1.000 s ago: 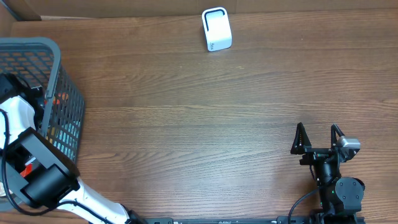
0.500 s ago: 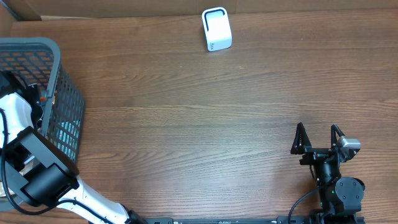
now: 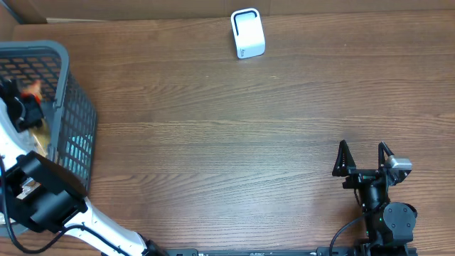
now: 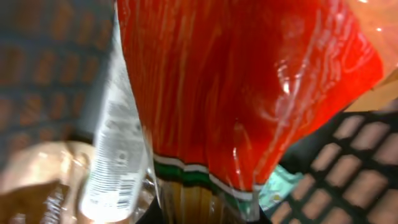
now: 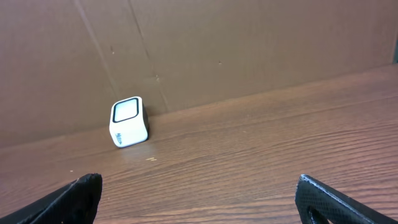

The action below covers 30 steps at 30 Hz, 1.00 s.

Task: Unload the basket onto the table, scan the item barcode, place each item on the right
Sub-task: 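Grasp the red-and-clear spaghetti pack with the left gripper and lift, then carry the spaghetti pack to table center and release it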

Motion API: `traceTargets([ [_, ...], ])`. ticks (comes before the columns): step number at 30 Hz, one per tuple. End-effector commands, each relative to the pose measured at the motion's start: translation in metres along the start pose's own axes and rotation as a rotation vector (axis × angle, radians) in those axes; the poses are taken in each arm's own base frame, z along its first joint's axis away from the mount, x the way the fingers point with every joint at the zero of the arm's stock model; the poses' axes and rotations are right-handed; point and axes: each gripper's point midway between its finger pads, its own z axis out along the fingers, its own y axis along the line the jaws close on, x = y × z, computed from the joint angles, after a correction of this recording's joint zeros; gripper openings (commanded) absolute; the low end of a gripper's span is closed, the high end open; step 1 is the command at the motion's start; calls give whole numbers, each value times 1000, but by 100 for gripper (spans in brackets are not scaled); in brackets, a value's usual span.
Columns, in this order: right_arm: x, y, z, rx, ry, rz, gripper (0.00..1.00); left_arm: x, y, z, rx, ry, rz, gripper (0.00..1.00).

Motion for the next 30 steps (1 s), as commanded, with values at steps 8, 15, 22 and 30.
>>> traceTargets([
  [8, 1, -2, 0, 8, -7, -2, 100, -35, -12, -94, 87, -204, -87, 4],
  [15, 1, -2, 0, 8, -7, -2, 100, -43, -15, -161, 91, -363, -81, 4],
  [22, 1, -2, 0, 8, -7, -2, 100, -44, -32, -276, 163, -679, -27, 4],
  [30, 1, -2, 0, 8, -7, -2, 100, 3, -83, -371, 248, -882, 101, 4],
])
